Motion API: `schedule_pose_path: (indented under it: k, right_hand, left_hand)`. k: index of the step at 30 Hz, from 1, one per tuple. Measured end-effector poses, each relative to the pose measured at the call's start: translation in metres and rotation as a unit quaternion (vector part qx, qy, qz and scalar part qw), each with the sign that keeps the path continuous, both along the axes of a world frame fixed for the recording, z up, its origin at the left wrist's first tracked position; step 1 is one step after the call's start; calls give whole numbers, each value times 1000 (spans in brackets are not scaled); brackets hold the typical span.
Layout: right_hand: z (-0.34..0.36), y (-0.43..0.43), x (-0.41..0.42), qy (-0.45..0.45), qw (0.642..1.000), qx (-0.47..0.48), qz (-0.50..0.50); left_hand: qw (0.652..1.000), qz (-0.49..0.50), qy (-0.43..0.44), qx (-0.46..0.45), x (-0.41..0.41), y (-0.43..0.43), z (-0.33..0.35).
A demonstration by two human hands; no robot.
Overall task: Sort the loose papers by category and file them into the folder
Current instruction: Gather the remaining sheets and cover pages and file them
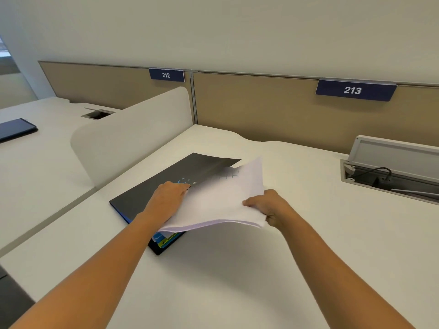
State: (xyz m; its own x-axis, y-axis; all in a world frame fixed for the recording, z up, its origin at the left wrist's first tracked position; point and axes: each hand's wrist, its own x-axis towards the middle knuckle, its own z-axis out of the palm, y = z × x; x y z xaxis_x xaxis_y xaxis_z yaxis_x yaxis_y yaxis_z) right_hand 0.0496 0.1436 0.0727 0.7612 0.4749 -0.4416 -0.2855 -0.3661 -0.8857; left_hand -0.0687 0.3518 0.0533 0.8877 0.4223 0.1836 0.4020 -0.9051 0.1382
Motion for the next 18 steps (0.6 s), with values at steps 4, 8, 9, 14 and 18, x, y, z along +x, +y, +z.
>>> schedule_pose_path:
  k: [4, 8, 9, 14, 18]
  right_hand:
    - [-14, 28, -12, -36, 996, 23, -83]
    - [-24, 51, -41, -79, 992, 44, -85]
    - [-28, 57, -49, -67, 994, 60, -62]
    - [-36, 54, -67, -24, 995, 84, 58]
    - [-55, 30, -48, -442, 896, -39, 1]
  left_hand:
    - [998, -5, 63, 20, 4, 7, 2]
    - [998, 5, 56, 15, 4, 3, -3]
    - [998, 9, 56, 18, 4, 1, -5]
    - [999, 20, 20, 18, 2, -3, -13]
    - [999, 27, 12, 40, -1, -10, -13]
